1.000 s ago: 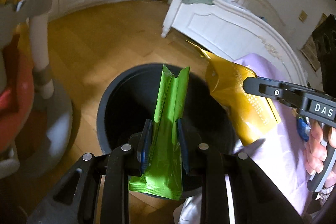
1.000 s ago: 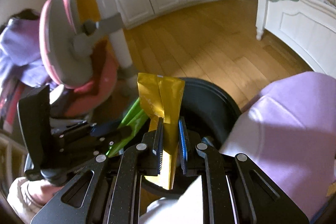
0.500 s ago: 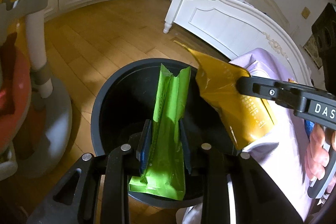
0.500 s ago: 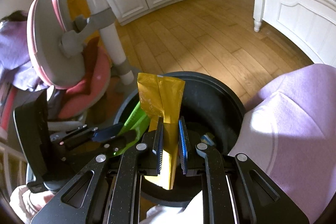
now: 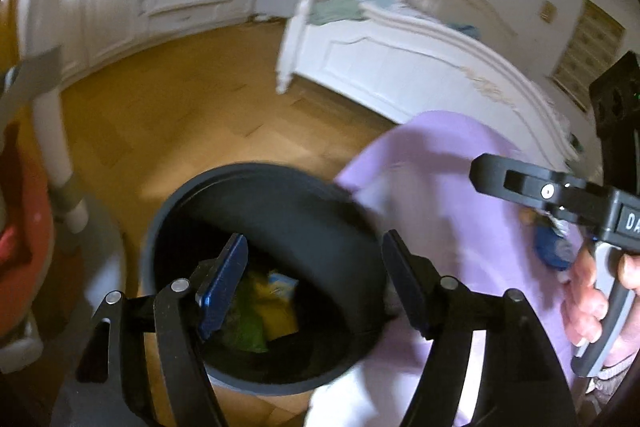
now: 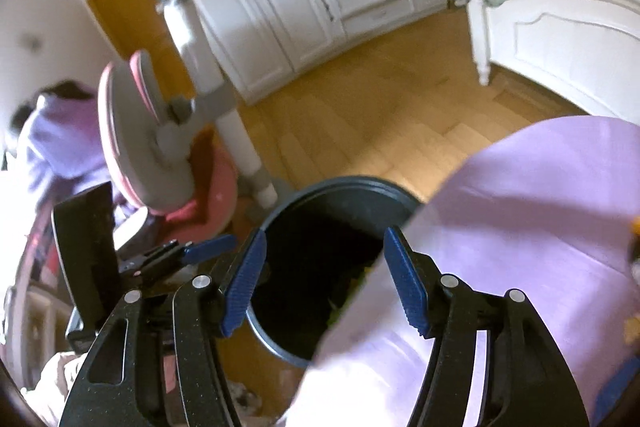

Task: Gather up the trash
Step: 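Grasp the orange packet with the left gripper while the right grasps the white barcode packet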

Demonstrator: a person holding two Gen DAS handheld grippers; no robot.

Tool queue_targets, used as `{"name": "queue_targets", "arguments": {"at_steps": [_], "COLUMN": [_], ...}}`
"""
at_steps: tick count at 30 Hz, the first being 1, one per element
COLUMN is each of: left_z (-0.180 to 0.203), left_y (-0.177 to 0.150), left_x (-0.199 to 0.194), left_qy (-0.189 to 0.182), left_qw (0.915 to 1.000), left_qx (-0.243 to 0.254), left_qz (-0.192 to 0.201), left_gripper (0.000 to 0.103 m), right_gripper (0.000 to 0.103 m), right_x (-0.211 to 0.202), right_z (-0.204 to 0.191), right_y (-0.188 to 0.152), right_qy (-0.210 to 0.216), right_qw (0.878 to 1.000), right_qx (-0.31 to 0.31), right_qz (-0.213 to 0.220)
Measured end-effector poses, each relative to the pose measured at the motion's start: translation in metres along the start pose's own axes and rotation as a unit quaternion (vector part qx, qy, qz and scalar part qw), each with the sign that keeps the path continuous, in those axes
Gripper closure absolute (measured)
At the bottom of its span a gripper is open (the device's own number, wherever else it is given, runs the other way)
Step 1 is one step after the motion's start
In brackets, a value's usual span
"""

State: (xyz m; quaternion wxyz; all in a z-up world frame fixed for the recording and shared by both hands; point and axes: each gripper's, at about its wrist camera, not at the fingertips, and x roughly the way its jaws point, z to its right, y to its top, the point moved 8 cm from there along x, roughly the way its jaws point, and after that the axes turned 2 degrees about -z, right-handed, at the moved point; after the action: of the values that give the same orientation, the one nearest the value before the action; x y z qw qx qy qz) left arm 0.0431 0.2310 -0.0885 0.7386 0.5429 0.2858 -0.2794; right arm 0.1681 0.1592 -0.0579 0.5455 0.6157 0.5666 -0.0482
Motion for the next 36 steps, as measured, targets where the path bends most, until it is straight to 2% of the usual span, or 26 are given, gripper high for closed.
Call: {"name": "queue_targets", "arguments": {"at_steps": [2,4,7,9,12,17,23,25,31,36], "left_z": [0.03,0.065,0.118,0.145,0.182,0.229,0.268,0.274,0.289,0.295], "left_y": [0.006,0.01,0.014,0.015,0.017,0.023,0.034,0.041,0.057,0.063], "left_x": [-0.002,-0.001,0.007,0.015,0.031,0.053,0.085,0.101,0.153,0.187], "left_qy": [-0.017,-0.039,-0.074,-0.089,-0.107,-0.13,-0.137,-0.135,-0.13,-0.125], "left_qw": [0.9995,0.9976,0.9922,0.9885,0.9829,0.9746,0.9673,0.9654,0.9596,0.9541], "left_qx": [0.027,0.057,0.1,0.122,0.149,0.181,0.211,0.22,0.238,0.251], "left_qz": [0.004,0.006,0.003,-0.003,-0.013,-0.02,-0.031,-0.038,-0.073,-0.104], "left_gripper": [0.033,0.033,0.033,0.033,0.033,0.033,0.033,0.033,0.033,0.033], "right_gripper": [0.041,0.034,0.034,0.033,0.024,0.023,0.018,0.013,0.012,0.012], "right_x": [-0.031,-0.059,-0.1,-0.125,-0.157,-0.194,-0.203,-0.202,-0.184,-0.163], "right_z": [0.019,0.039,0.073,0.097,0.133,0.194,0.24,0.254,0.287,0.305], "right_y": [-0.003,-0.006,-0.013,-0.018,-0.028,-0.052,-0.077,-0.083,-0.097,-0.102], "right_qy": [-0.009,-0.024,-0.055,-0.074,-0.1,-0.137,-0.167,-0.172,-0.189,-0.186], "right_qw": [1.0,0.999,0.996,0.993,0.989,0.982,0.978,0.979,0.979,0.981], "right_qx": [0.009,0.016,0.027,0.037,0.051,0.079,0.084,0.081,0.067,0.059], "right_qz": [0.023,0.045,0.072,0.083,0.1,0.106,0.089,0.075,0.024,-0.019]}}
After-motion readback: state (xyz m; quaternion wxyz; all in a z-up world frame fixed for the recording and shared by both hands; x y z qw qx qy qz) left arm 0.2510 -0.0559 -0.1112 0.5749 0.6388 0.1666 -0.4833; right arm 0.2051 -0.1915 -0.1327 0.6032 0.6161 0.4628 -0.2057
